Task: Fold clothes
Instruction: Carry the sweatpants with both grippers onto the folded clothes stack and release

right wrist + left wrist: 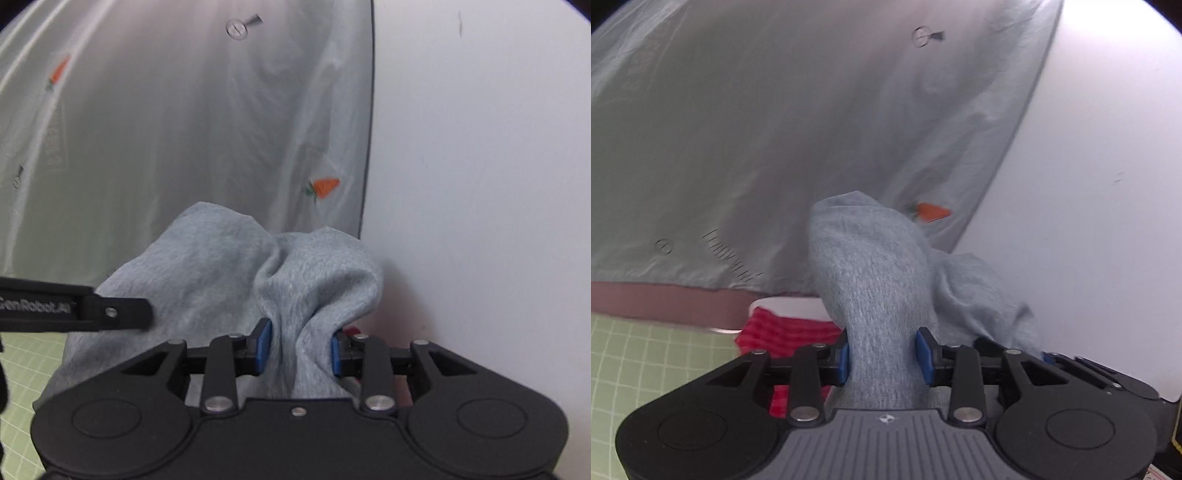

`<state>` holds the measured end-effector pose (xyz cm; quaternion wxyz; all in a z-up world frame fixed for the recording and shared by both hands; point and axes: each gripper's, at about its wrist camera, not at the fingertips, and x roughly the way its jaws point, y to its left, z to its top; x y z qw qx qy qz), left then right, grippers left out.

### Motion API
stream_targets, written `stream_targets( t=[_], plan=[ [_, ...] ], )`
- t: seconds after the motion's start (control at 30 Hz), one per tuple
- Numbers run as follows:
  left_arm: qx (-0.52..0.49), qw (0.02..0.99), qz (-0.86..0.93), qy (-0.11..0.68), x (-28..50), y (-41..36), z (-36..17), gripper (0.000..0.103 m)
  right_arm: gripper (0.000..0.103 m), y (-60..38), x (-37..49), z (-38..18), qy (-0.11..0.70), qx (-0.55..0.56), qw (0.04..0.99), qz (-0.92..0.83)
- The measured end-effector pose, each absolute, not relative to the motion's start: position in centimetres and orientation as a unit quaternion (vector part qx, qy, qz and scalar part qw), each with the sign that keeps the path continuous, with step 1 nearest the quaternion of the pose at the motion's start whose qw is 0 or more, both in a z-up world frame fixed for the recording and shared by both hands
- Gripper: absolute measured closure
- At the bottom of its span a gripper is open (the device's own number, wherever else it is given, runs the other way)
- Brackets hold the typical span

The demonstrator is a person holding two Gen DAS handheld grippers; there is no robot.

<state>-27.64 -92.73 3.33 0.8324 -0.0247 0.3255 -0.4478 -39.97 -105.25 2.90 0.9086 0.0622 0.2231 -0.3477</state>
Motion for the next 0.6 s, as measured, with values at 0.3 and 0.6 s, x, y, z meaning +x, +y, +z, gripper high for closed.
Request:
stream_targets(
  t=[0.3,0.6],
  plan=[
    [0.030,0.833,-0.384,0.397,-27.1,-88.4,-3.3,0.039,0.044,-104.3,-43.4,-3.1,0.246,0.167,0.870,-0.394],
    [0.077,0.842,-0.386,0.370,-30.7,-83.0,-1.6,0.013,0.017,-99.4,-46.7,-1.4,0.266,0.198,0.857,-0.394]
  ],
)
